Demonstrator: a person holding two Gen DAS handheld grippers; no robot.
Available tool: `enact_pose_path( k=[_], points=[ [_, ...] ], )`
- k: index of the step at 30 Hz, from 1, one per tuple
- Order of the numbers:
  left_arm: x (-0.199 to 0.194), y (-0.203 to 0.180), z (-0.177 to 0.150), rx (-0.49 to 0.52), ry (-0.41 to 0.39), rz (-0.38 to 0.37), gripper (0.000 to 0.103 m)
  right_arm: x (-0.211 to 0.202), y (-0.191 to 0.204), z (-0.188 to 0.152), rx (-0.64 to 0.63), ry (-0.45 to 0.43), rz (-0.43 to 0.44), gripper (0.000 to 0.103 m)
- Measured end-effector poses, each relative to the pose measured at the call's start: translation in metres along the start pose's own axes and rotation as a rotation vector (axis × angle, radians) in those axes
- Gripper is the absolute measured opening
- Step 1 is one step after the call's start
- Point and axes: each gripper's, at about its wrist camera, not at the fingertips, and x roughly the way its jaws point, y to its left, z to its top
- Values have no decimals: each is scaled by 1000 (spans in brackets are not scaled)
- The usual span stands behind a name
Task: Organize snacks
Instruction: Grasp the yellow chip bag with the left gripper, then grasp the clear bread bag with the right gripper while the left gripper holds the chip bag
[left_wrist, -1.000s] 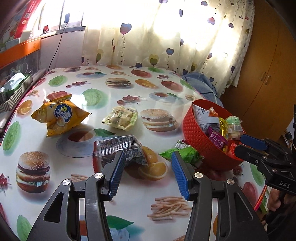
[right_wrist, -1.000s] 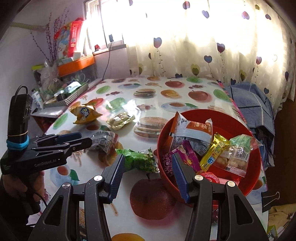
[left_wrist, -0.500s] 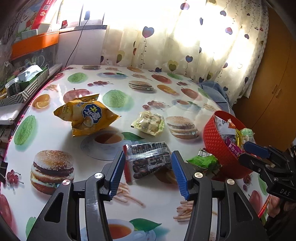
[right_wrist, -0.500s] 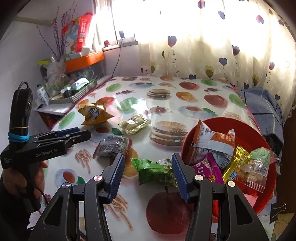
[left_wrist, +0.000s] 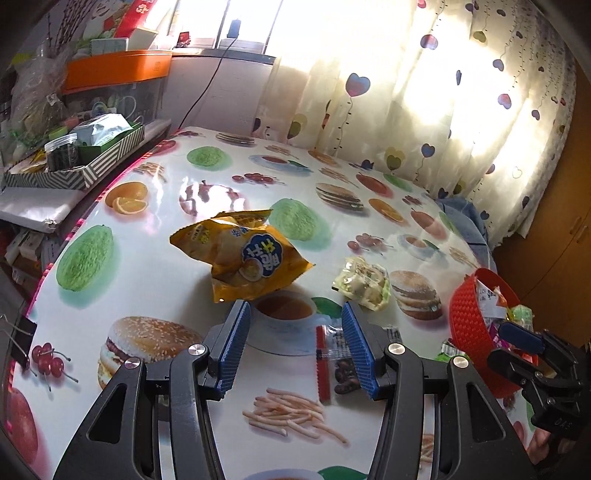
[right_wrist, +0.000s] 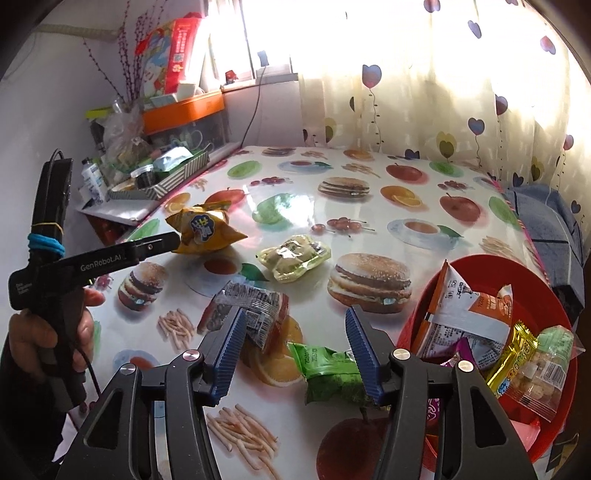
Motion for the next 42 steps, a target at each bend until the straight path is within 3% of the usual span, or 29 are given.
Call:
enact_pose_path(
  k=[6,9,16,24,28,32,38,42],
  points=[
    [15,25,13,-97,5,19,54,12,1,5,-8,6,12,55],
    [24,35,19,-157,-2,12,66,17,1,8,-9,9,18,55],
    [49,51,31,-297,5,-8,66,27,-2,13,0,13,22,55],
    [57,65,39,-441,-50,-13,66,33,-4,15,5,15,23,55],
    [72,72,42,-485,-18,2,67,40,-7,19,18,19,19,55],
    [89,76,39,-500,47,3,67,47,-12,22,52,28,14,56],
    [93,65,38,-402,76,-11,67,62,-18,27,118,48,26,56],
    [86,56,38,-328,65,-7,57,74,-22,31,171,61,54,56]
  ],
)
